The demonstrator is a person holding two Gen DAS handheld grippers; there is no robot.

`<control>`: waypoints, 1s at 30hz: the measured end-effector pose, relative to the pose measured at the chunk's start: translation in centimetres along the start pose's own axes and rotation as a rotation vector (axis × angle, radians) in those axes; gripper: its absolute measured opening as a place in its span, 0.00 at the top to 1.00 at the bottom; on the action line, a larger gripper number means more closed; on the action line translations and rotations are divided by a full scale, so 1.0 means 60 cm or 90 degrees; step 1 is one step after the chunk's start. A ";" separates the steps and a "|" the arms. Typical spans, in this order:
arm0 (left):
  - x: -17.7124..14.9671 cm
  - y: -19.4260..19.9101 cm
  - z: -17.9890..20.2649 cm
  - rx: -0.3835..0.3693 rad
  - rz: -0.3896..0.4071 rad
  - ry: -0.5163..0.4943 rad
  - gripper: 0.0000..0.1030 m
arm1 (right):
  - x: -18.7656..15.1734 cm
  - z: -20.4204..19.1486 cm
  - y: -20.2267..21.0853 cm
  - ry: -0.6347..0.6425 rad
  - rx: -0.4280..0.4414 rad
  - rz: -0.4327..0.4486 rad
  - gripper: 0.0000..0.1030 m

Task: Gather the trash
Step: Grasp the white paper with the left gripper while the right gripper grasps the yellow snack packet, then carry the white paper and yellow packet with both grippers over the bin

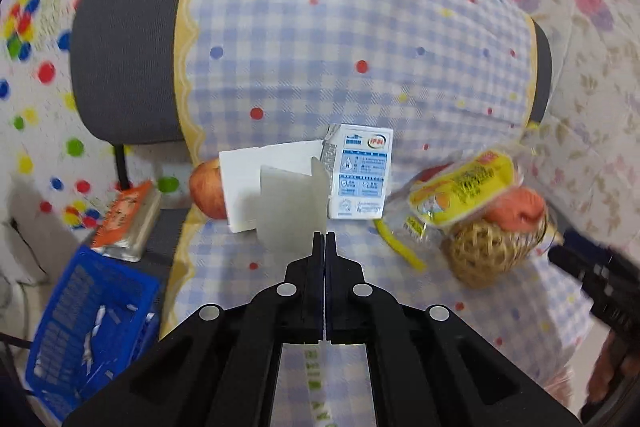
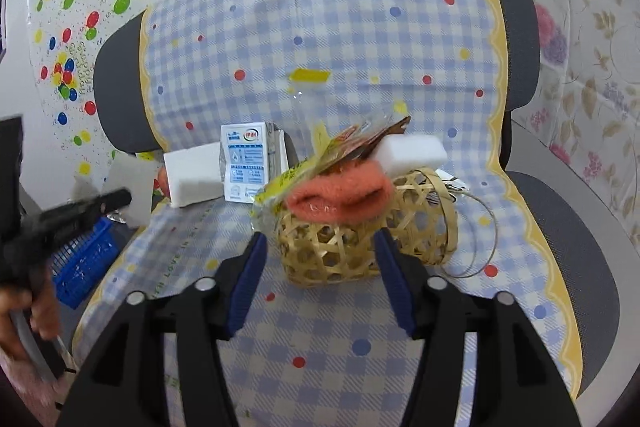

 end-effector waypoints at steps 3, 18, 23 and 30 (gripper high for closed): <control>-0.008 -0.005 0.006 -0.023 -0.013 0.010 1.00 | 0.009 -0.001 -0.002 -0.005 0.000 0.005 0.40; 0.015 -0.053 0.020 -0.025 -0.032 -0.004 1.00 | 0.105 0.030 -0.131 -0.102 -0.009 -0.027 0.35; 0.009 -0.057 0.014 -0.019 -0.040 -0.005 1.00 | 0.114 0.022 -0.137 -0.128 0.049 -0.037 0.92; 0.028 0.016 0.001 0.001 -0.003 -0.006 1.00 | 0.174 -0.070 0.017 -0.035 0.150 0.078 0.98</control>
Point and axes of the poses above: each gripper's, at about its wrist camera, not at the fingertips, and y roughly against the way its jaws point, z to its right, x to its top, the point moved 7 cm from there along -y, roughly the way its jaws point, and after that the axes turned 6 degrees about -y, right-handed, at the moved point
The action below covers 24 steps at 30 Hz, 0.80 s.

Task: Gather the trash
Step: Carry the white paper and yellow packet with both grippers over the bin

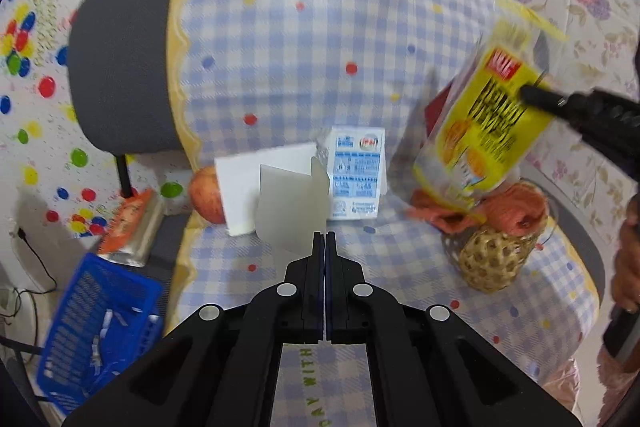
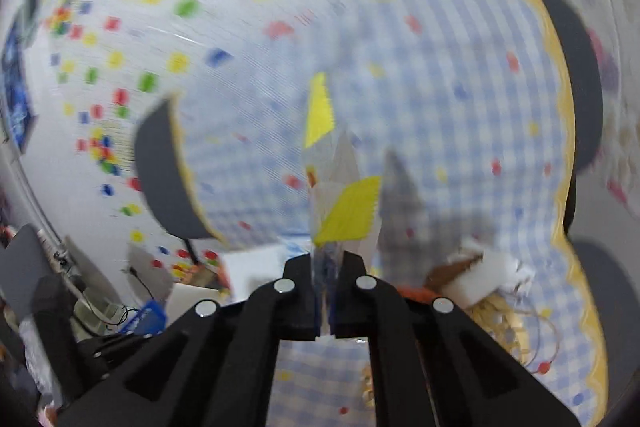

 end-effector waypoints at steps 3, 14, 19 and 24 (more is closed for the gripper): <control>0.010 0.055 0.000 0.010 0.031 -0.007 1.00 | 0.000 -0.040 0.057 0.033 0.007 0.017 0.98; -0.036 0.183 0.104 -0.033 0.060 -0.042 1.00 | -0.109 -0.022 0.243 0.044 -0.093 0.026 0.98; -0.058 0.235 0.212 -0.133 0.078 -0.086 1.00 | -0.162 0.019 0.322 -0.013 -0.096 0.026 0.97; -0.090 0.268 0.331 -0.212 0.094 -0.163 1.00 | -0.218 0.079 0.424 -0.021 -0.173 0.039 0.97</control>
Point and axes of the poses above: each gripper's, at about its wrist camera, not at the fingertips, and y roughly against the way its jaws point, z to its right, x to its top, the point moved 7 cm from there along -y, roughly the way its jaws point, and after that the axes turned 6 degrees about -y, right-handed, at the moved point
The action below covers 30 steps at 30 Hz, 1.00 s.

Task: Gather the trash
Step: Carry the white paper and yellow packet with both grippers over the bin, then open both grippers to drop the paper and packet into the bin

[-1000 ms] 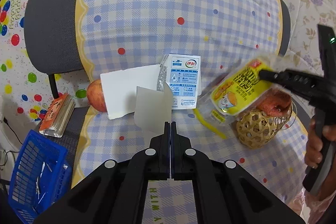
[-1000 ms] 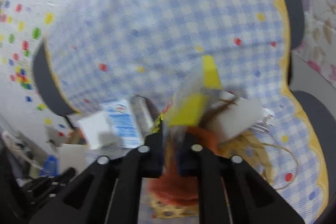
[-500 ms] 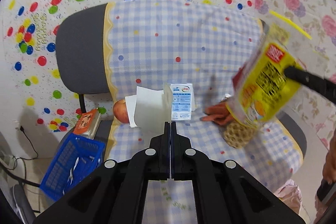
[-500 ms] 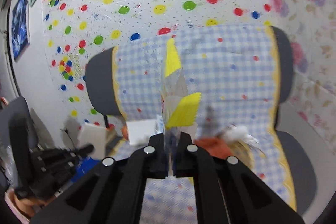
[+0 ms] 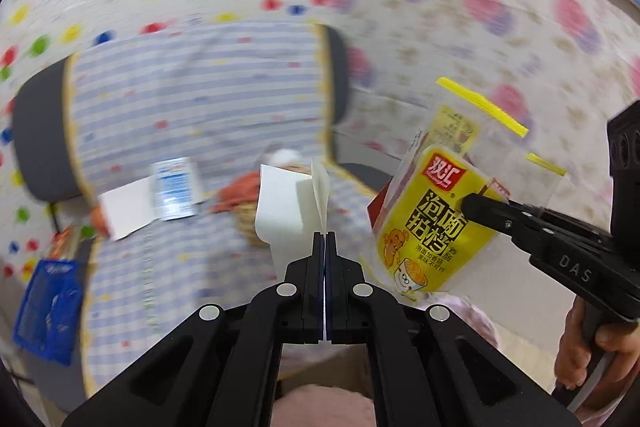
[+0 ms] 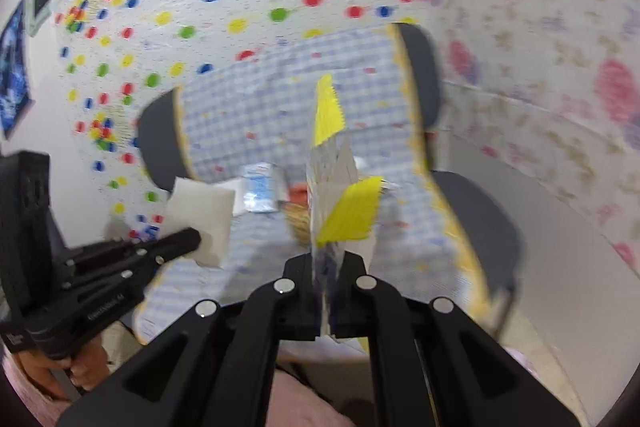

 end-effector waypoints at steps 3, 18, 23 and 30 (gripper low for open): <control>-0.017 -0.026 0.074 -0.037 -0.010 -0.038 1.00 | -0.036 0.064 0.037 -0.015 -0.059 -0.002 0.97; -0.154 -0.190 0.313 -0.195 -0.114 -0.130 1.00 | -0.224 0.283 0.108 -0.127 -0.221 -0.055 0.96; -0.178 -0.234 0.351 -0.226 -0.154 -0.142 0.99 | -0.259 0.332 0.074 -0.169 -0.224 -0.085 0.96; -0.182 -0.276 0.378 -0.243 -0.188 -0.143 0.73 | -0.276 0.369 0.027 -0.188 -0.216 -0.112 0.84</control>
Point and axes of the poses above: each gripper's, at about its wrist camera, not at the fingertips, and y roughly against the way its jaws point, z to its right, x to its top, the point moved 7 cm from there along -y, roughly the way its jaws point, and after that the axes turned 6 degrees about -y, right-handed, at the moved point
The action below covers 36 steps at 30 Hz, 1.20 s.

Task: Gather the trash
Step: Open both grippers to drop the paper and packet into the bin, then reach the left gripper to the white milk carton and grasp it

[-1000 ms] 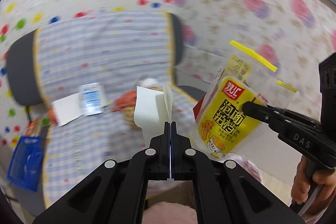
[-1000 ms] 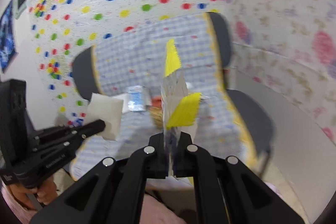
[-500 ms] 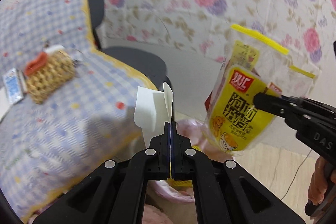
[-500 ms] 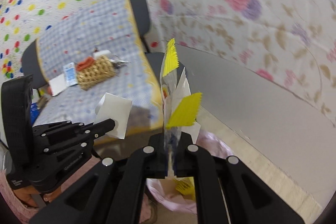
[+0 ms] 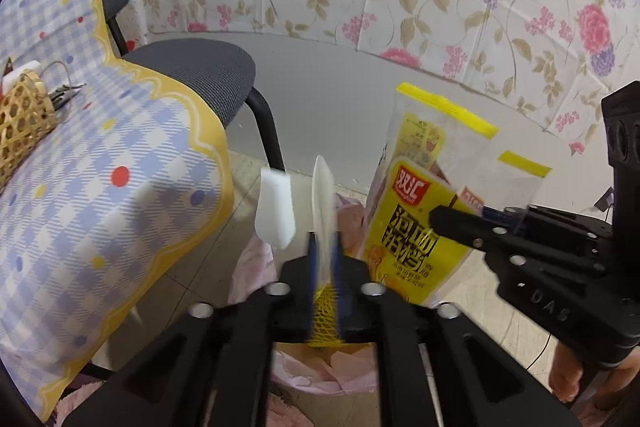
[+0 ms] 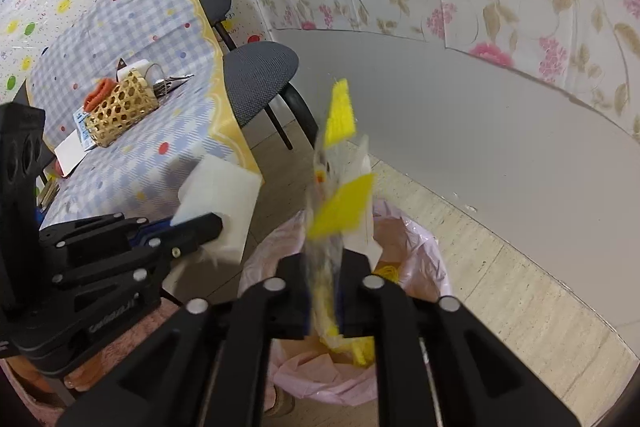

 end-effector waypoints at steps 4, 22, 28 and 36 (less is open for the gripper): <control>0.003 -0.003 -0.012 0.000 0.004 0.021 0.43 | 0.004 0.015 -0.013 -0.001 -0.022 0.003 0.58; -0.023 0.245 -0.257 0.298 0.061 0.155 0.43 | 0.109 -0.052 0.147 0.052 -0.071 0.113 0.59; -0.055 0.340 -0.358 0.371 0.079 0.225 0.43 | 0.116 -0.162 0.108 0.108 -0.002 0.089 0.59; -0.113 0.401 -0.460 0.443 0.045 0.278 0.43 | 0.124 -0.294 0.038 0.166 0.061 0.058 0.69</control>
Point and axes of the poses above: each gripper's, at about its wrist camera, not at the fingertips, and y roughly against the way its jaws point, z to its right, x to its top, the point moved 7 cm from there along -y, roughly the way its jaws point, and after that the axes turned 6 degrees about -y, right-handed, at the moved point
